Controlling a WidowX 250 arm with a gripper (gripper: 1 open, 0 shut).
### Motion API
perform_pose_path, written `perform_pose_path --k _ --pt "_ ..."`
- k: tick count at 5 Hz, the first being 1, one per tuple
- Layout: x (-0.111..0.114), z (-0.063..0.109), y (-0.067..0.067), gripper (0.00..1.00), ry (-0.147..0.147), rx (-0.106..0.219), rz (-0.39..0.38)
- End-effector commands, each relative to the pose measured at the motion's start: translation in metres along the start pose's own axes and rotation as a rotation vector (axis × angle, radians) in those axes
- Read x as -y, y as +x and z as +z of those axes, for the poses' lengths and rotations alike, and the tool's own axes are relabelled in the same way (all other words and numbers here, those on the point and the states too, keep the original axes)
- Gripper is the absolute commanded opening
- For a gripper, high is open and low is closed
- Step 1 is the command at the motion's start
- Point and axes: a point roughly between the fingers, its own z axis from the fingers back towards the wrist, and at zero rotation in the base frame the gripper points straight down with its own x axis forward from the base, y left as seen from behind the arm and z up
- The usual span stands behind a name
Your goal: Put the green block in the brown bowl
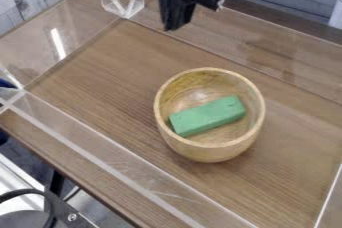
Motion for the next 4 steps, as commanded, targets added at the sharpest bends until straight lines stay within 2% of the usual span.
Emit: perform_pose_path --k 1,2,4 --pt "0.009 0.007 0.01 0.0 0.049 0.048 -0.001" --pt "0.025 0.004 0.015 0.0 0.071 0.065 -0.028" --pt "0.027 -0.004 0.014 0.0 0.112 0.12 -0.042"
